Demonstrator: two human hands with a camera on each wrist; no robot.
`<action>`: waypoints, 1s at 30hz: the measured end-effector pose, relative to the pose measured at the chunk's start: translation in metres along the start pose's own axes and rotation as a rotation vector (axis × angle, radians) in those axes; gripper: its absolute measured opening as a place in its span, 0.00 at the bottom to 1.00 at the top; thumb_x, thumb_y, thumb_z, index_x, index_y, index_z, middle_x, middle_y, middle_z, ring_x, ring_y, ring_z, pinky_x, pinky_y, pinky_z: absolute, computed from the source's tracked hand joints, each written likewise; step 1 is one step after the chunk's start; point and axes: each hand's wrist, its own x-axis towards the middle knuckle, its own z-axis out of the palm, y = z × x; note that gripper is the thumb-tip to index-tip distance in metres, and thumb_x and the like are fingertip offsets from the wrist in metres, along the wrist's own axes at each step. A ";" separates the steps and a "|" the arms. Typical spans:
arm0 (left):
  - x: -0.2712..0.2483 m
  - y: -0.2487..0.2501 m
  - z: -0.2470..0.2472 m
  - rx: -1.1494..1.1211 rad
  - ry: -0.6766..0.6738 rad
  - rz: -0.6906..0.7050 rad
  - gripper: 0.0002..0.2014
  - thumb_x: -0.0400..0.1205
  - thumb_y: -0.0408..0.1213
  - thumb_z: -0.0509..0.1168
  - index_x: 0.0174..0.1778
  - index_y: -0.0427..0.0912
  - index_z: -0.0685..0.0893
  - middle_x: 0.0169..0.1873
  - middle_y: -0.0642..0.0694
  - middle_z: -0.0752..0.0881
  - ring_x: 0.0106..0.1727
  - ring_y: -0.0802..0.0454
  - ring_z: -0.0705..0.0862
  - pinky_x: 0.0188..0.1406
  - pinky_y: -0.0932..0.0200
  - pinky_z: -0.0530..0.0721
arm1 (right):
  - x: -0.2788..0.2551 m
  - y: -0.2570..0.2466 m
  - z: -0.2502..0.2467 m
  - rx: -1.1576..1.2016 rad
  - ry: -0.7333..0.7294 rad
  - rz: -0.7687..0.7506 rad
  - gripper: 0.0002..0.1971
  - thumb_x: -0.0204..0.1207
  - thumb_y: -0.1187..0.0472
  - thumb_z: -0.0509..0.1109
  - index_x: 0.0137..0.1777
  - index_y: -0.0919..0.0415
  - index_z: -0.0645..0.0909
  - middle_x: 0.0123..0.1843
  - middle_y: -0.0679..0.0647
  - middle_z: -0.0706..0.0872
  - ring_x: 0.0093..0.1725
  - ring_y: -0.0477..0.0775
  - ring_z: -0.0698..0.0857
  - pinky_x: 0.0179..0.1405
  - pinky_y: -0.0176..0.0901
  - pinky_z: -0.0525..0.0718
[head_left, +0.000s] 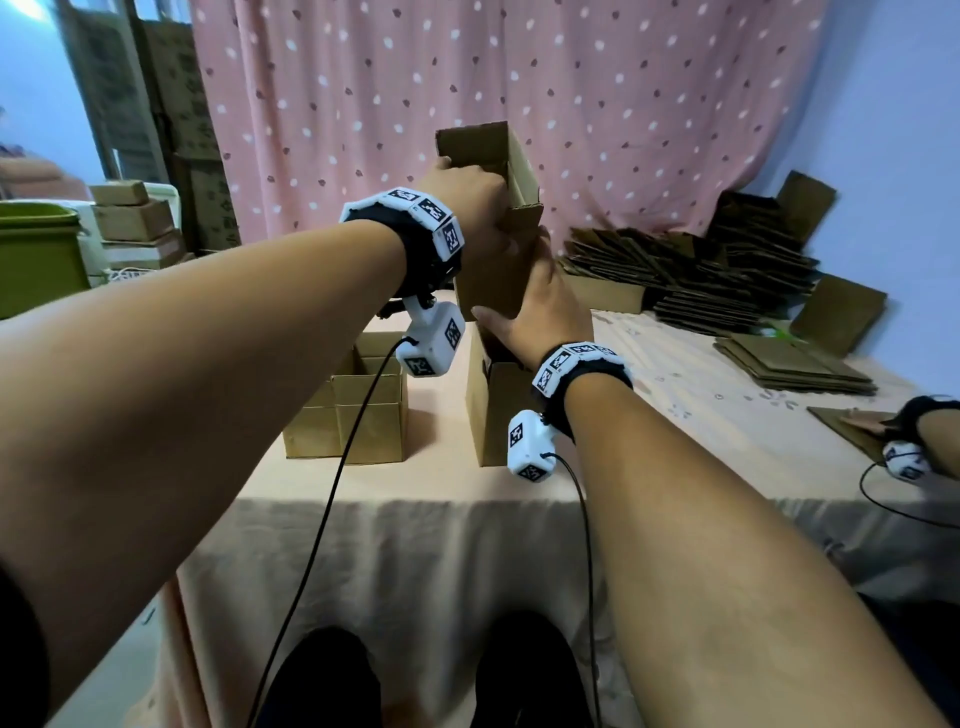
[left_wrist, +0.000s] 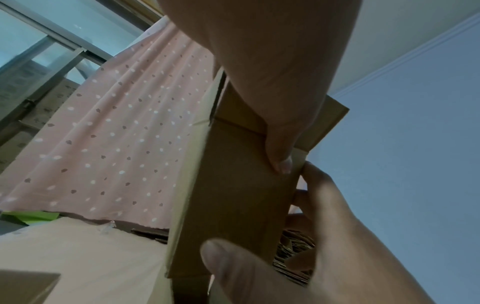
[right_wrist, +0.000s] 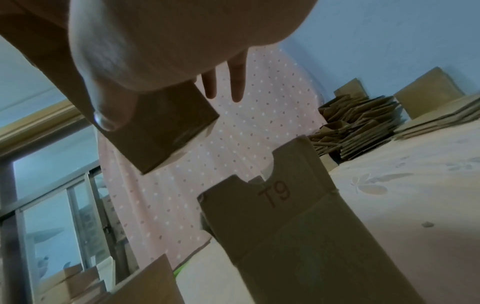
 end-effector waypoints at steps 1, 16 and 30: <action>0.000 0.004 0.000 -0.022 0.001 -0.013 0.17 0.79 0.57 0.71 0.40 0.45 0.84 0.30 0.49 0.79 0.45 0.41 0.82 0.71 0.44 0.73 | 0.000 0.000 0.000 0.033 0.025 0.022 0.59 0.69 0.33 0.76 0.88 0.60 0.45 0.82 0.62 0.72 0.79 0.65 0.74 0.72 0.61 0.77; 0.001 0.037 0.016 -0.118 0.097 0.035 0.14 0.79 0.51 0.68 0.35 0.44 0.82 0.34 0.44 0.82 0.39 0.40 0.79 0.56 0.51 0.76 | -0.008 0.000 0.010 0.301 0.212 0.163 0.69 0.56 0.34 0.82 0.88 0.56 0.43 0.87 0.62 0.59 0.79 0.68 0.74 0.68 0.65 0.82; -0.002 0.026 0.037 -0.566 0.383 -0.020 0.26 0.90 0.54 0.49 0.81 0.45 0.72 0.78 0.45 0.74 0.72 0.47 0.81 0.70 0.51 0.72 | -0.007 -0.002 -0.004 0.417 0.182 0.351 0.64 0.60 0.40 0.79 0.88 0.55 0.42 0.81 0.58 0.71 0.69 0.64 0.82 0.62 0.61 0.84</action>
